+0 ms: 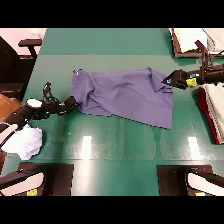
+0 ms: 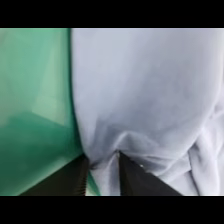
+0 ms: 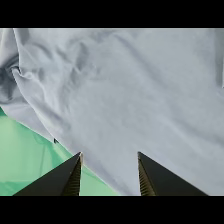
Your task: Fold the shirts.
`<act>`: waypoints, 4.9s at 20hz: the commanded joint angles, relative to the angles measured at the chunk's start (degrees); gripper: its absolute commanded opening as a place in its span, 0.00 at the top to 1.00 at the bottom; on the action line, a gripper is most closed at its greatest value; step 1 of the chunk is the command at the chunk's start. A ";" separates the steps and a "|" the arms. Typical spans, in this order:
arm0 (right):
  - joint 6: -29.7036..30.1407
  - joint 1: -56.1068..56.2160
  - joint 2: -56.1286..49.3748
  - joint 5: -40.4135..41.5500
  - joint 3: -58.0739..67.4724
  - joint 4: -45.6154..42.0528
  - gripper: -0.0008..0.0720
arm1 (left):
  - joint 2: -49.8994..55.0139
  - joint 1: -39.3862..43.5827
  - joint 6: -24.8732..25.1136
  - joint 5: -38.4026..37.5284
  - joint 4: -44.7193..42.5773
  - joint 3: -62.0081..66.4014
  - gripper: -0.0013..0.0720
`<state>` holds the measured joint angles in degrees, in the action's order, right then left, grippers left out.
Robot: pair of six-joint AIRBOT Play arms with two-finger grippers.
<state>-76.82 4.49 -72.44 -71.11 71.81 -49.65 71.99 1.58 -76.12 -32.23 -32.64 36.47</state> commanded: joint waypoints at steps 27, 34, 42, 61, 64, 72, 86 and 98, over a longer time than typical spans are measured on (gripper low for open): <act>0.63 -14.56 -0.74 4.59 -36.09 1.62 0.58 | -7.19 -4.13 -1.84 -19.61 -22.80 17.86 0.94; 1.49 -9.60 5.49 2.73 -21.75 1.38 0.97 | -16.94 -4.13 -4.61 -22.80 -31.32 21.90 0.95; 1.49 -18.78 23.63 0.61 16.26 1.42 0.97 | -27.96 -4.13 -5.42 -28.65 -34.32 58.84 0.95; -7.39 -11.43 3.72 -17.20 29.88 -14.25 0.97 | -12.96 -4.11 -12.33 -41.51 -35.28 57.24 0.95; -8.26 -5.49 -6.93 -15.96 24.33 -18.34 0.97 | -1.84 -4.11 -11.87 -40.44 -34.56 51.58 0.95; -8.24 -5.29 -31.52 -7.82 39.71 -17.40 0.97 | 21.00 -4.13 -6.32 -19.65 -28.55 52.33 0.94; -5.57 -5.05 -20.48 -5.70 14.03 -20.35 0.97 | 21.29 -5.73 -3.45 -38.88 -33.03 41.46 0.94; -5.55 -7.28 -7.04 -10.05 2.75 -17.42 0.36 | -1.95 -5.73 -8.13 -45.27 -41.62 28.28 0.41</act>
<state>-82.37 -2.13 -85.19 -81.80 78.87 -68.14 79.00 -4.14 -83.07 -74.35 -71.13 71.55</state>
